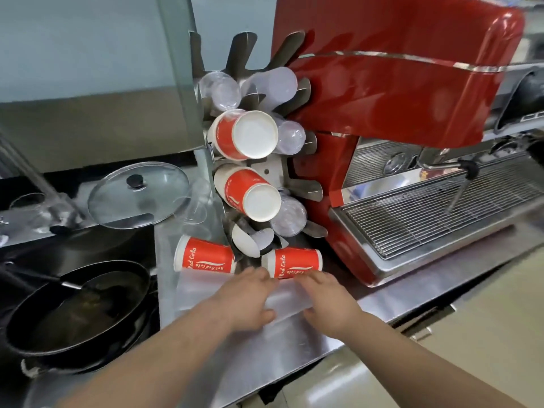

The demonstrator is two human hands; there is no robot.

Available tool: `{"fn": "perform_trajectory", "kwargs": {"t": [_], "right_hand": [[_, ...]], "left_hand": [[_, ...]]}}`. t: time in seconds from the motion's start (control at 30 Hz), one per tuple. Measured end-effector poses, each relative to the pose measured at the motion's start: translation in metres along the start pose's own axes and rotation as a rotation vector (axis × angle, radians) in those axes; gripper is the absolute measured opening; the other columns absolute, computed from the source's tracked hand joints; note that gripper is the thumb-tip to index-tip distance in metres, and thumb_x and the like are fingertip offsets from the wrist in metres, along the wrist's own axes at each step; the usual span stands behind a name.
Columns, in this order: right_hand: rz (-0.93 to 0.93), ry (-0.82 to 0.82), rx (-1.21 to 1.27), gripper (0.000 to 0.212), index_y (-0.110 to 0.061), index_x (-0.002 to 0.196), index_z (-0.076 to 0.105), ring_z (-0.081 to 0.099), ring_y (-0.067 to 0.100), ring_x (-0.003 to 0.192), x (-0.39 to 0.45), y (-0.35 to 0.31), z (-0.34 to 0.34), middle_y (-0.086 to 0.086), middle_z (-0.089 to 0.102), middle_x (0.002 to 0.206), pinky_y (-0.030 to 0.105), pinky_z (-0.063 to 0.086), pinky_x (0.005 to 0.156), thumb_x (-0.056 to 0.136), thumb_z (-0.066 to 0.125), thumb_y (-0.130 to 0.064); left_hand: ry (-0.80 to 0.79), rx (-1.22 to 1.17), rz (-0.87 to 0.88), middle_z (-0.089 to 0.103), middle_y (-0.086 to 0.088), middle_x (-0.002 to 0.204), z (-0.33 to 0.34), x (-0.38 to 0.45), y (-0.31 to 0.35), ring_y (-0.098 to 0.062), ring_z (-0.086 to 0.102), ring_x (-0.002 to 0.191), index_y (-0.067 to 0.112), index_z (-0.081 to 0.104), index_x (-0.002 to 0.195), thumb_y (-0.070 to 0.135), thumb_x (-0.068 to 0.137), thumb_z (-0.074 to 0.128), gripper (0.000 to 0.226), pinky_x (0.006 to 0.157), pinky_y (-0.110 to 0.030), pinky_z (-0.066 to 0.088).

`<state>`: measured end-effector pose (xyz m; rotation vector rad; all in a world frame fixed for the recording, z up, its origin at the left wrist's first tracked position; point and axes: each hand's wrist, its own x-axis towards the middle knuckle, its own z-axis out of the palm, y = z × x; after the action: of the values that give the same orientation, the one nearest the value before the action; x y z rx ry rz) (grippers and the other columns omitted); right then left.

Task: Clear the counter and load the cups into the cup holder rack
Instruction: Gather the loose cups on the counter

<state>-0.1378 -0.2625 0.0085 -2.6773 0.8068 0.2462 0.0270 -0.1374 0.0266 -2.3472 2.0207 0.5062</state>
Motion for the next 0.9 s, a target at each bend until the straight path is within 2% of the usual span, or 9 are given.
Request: {"fn": "perform_trajectory", "kwargs": {"t": [0.17,0.3,0.43,0.53,0.6,0.7,0.8,0.9], "right_hand": [[0.075,0.005,0.002,0.073,-0.031,0.146,0.031,0.038,0.031,0.128,-0.017,0.018,0.01,0.001,0.038,0.143,0.039,0.039,0.105,0.078,0.057,-0.024],[0.126,-0.037,0.055,0.08,-0.041,0.143,0.026,0.044,0.028,0.124,-0.032,0.037,0.025,-0.003,0.046,0.136,0.038,0.041,0.102,0.068,0.055,-0.036],[0.095,-0.044,0.132,0.078,-0.033,0.138,0.039,0.043,0.024,0.121,-0.045,0.044,0.023,-0.002,0.046,0.129,0.035,0.042,0.101,0.066,0.067,-0.039],[0.019,-0.027,0.218,0.078,-0.031,0.138,0.042,0.045,0.015,0.119,-0.053,0.044,0.019,-0.005,0.045,0.124,0.026,0.041,0.101,0.067,0.075,-0.037],[-0.019,-0.023,0.306,0.079,-0.032,0.139,0.042,0.046,0.008,0.115,-0.058,0.04,0.014,-0.009,0.042,0.122,0.018,0.039,0.099,0.068,0.078,-0.034],[-0.065,0.002,0.467,0.077,-0.037,0.135,0.047,0.049,-0.001,0.109,-0.064,0.027,0.003,-0.015,0.041,0.118,0.015,0.041,0.097,0.066,0.08,-0.031],[-0.157,0.006,0.51,0.072,-0.043,0.129,0.051,0.049,-0.002,0.111,-0.058,0.002,-0.012,-0.017,0.043,0.118,0.008,0.04,0.09,0.065,0.079,-0.025],[-0.273,-0.009,0.457,0.074,-0.041,0.133,0.049,0.043,-0.006,0.115,-0.045,-0.029,-0.023,-0.015,0.042,0.124,0.002,0.035,0.089,0.067,0.08,-0.027]], "left_hand": [[-0.055,-0.037,0.061,0.045,-0.008,0.126,0.007,0.005,0.014,-0.028,0.045,0.117,0.02,0.039,0.138,0.044,0.081,0.057,0.065,0.098,-0.037,0.043],[-0.154,-0.068,0.058,0.042,-0.009,0.137,0.017,0.004,0.026,-0.027,0.042,0.126,0.021,0.022,0.149,0.046,0.078,0.057,0.083,0.104,-0.038,0.041],[-0.191,-0.117,0.052,0.034,-0.01,0.148,0.024,-0.002,0.036,-0.027,0.035,0.135,0.02,0.01,0.153,0.044,0.079,0.059,0.092,0.11,-0.034,0.035],[-0.181,-0.167,0.025,0.031,-0.009,0.15,0.029,-0.01,0.037,-0.025,0.033,0.136,0.024,0.003,0.153,0.046,0.079,0.06,0.097,0.111,-0.03,0.033],[-0.145,-0.209,0.015,0.036,-0.008,0.148,0.031,-0.017,0.034,-0.024,0.035,0.134,0.027,0.008,0.153,0.049,0.077,0.062,0.096,0.109,-0.027,0.033],[-0.088,-0.295,-0.026,0.038,-0.003,0.147,0.036,-0.034,0.028,-0.019,0.036,0.133,0.028,0.019,0.149,0.052,0.072,0.066,0.094,0.109,-0.027,0.032],[-0.013,-0.388,-0.102,0.038,0.004,0.148,0.043,-0.051,0.024,-0.013,0.037,0.133,0.031,0.022,0.148,0.059,0.063,0.066,0.1,0.108,-0.026,0.034],[0.061,-0.528,-0.166,0.049,0.01,0.131,0.042,-0.07,0.021,-0.009,0.049,0.115,0.029,0.035,0.138,0.052,0.061,0.074,0.09,0.091,-0.021,0.042]]}}
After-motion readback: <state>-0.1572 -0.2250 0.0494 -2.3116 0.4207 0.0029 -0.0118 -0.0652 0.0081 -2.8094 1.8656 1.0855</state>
